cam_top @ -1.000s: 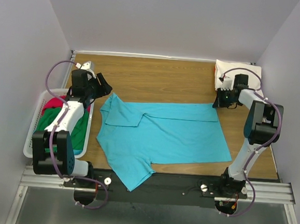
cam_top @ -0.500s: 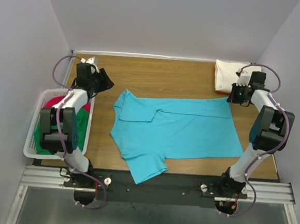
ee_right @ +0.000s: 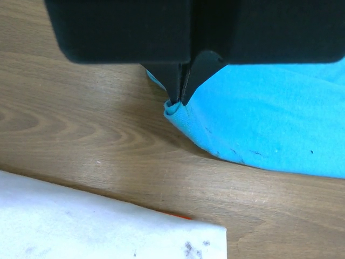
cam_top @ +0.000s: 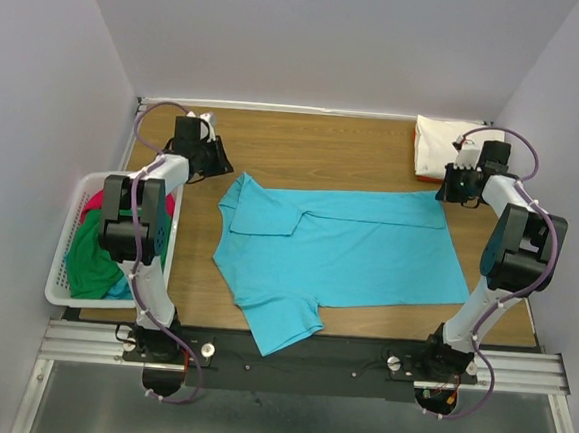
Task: Fold and stack the t-shirts
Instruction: Fold the tshirt
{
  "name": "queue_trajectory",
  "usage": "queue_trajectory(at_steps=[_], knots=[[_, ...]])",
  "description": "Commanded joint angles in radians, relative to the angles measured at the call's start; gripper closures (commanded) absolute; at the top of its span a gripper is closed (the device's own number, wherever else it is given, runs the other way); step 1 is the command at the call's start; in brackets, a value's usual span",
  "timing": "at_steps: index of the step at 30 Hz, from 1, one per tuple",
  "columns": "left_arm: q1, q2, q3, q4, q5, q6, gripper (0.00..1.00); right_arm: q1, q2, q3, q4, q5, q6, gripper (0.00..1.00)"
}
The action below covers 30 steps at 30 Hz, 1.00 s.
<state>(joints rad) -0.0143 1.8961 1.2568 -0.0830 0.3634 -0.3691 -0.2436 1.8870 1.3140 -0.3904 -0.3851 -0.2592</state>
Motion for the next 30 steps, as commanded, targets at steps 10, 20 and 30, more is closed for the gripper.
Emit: queue_trajectory(at_steps=[10, 20, 30], knots=[[-0.098, 0.106, 0.067, -0.219, -0.141, 0.162, 0.62, -0.006, 0.009, -0.027, 0.024, -0.017, 0.011, 0.99], [-0.145, 0.121, 0.128, -0.281, -0.340, 0.202, 0.60, -0.006, 0.009, -0.032, 0.024, -0.023, 0.011, 0.99], [-0.145, 0.104, 0.056, -0.264, -0.305, 0.194, 1.00, -0.010, 0.006, -0.027, 0.025, -0.020, 0.014, 0.99]])
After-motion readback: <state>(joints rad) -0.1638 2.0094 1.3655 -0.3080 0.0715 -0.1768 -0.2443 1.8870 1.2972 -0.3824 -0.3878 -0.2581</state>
